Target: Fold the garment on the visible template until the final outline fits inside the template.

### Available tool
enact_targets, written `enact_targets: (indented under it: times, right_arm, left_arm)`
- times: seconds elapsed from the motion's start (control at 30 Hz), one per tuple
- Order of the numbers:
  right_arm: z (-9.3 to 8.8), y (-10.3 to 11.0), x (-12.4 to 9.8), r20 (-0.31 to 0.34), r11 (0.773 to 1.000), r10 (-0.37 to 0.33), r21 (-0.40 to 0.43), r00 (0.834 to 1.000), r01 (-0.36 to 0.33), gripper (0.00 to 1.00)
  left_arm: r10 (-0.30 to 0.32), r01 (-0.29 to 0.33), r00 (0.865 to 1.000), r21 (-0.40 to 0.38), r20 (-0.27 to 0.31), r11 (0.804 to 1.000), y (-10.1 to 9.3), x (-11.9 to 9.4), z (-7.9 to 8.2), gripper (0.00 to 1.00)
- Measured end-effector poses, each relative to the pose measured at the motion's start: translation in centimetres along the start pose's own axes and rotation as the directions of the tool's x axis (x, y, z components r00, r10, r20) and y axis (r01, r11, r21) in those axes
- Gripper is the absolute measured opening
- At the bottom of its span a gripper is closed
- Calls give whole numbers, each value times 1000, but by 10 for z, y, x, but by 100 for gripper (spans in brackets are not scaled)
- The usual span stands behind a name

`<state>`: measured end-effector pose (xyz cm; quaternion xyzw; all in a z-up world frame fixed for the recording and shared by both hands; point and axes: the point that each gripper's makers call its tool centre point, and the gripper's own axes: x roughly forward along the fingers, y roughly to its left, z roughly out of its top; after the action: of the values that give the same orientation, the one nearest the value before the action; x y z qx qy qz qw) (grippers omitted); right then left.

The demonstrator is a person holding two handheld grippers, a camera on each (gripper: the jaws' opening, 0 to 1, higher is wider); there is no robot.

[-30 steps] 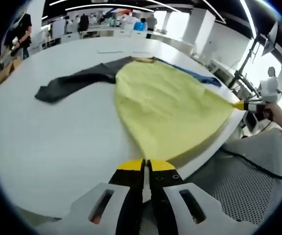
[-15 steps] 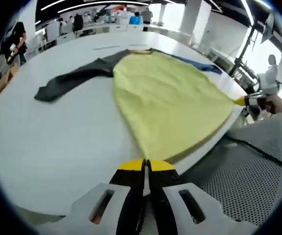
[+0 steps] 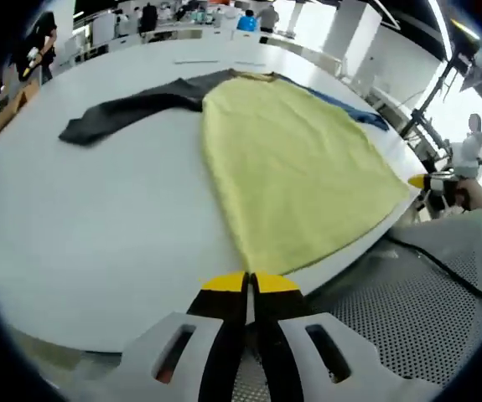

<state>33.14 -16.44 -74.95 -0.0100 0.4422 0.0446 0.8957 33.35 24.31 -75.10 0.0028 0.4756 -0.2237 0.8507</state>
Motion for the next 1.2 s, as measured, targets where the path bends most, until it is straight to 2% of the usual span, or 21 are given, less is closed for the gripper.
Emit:
enact_targets:
  times: [0.07,0.2,0.33,0.43,0.6,0.83,0.97,1.13,1.2]
  right_arm:
    - [7,7,1,35,998,46,50,998,-48,0]
    - [13,14,3,53,997,75,-7,996,-75,0]
    - [18,21,6,61,994,110,-37,992,-108,0]
    - [26,24,6,80,990,129,-67,988,-124,0]
    - [34,28,6,81,985,159,-86,984,-152,9]
    - [51,33,6,124,974,209,-114,970,-195,28]
    - [63,33,10,143,968,225,-142,964,-205,43]
    - [76,28,14,148,963,229,-176,962,-202,48]
    - [88,25,17,162,963,227,-186,960,-196,51]
  left_arm:
    - [-8,8,1000,6,5,1000,-2,0,1,0]
    - [6,-6,1000,39,4,999,0,1,-1,0]
    - [-7,5,1000,56,29,998,-3,-1,3,2]
    - [1,-7,997,91,73,996,-2,-3,11,13]
    - [-6,-12,991,139,130,990,-5,-5,25,30]
    - [-40,4,978,172,206,985,-12,-6,42,54]
    - [-60,13,966,185,253,983,-16,-8,54,68]
    - [-64,10,962,201,265,980,-17,-8,61,77]
    - [-69,10,957,203,282,979,-18,-9,65,81]
